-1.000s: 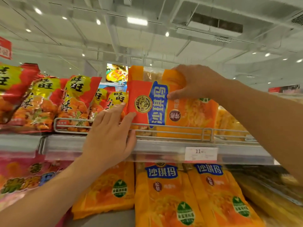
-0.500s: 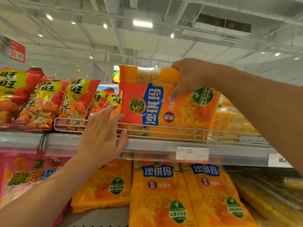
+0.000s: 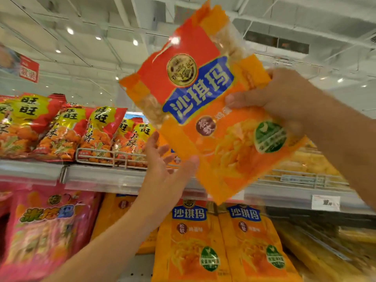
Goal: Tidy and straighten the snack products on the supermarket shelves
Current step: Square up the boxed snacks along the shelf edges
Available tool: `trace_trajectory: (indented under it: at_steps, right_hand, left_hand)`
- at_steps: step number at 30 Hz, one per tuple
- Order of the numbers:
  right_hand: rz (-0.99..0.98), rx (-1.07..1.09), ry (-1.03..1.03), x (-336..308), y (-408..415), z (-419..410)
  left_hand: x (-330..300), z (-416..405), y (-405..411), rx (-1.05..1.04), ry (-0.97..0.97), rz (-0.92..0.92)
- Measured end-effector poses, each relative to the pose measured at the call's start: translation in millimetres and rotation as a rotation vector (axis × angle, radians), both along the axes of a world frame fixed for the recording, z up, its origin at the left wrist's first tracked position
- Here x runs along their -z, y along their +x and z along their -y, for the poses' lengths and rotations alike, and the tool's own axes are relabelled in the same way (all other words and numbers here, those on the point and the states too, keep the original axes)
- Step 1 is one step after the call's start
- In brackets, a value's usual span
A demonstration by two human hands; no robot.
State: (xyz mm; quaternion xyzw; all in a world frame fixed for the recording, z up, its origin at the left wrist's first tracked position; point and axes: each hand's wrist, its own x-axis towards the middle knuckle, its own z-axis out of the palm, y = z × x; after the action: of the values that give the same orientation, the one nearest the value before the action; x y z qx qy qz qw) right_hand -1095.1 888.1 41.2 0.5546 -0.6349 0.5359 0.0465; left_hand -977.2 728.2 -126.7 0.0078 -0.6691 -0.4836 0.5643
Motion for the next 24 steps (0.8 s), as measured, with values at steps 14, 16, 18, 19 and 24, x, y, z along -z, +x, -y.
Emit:
trace_trajectory:
  at_steps: [14,16,18,19,24]
  right_hand:
    - [0.805,-0.109,-0.063,289,117,60]
    - [0.824,-0.068,-0.058,315,134,69]
    - [0.894,-0.072,-0.023,338,144,78]
    - [0.945,-0.072,-0.002,347,147,82]
    - [1.124,-0.081,0.031,358,142,103]
  left_hand:
    - [179,50,166,0.081,0.176,0.287]
    - [201,60,184,0.068,0.230,0.353]
    - [220,68,197,0.047,0.303,0.405]
    - [228,70,201,0.028,0.344,0.420]
    - [243,81,203,-0.063,0.404,0.468]
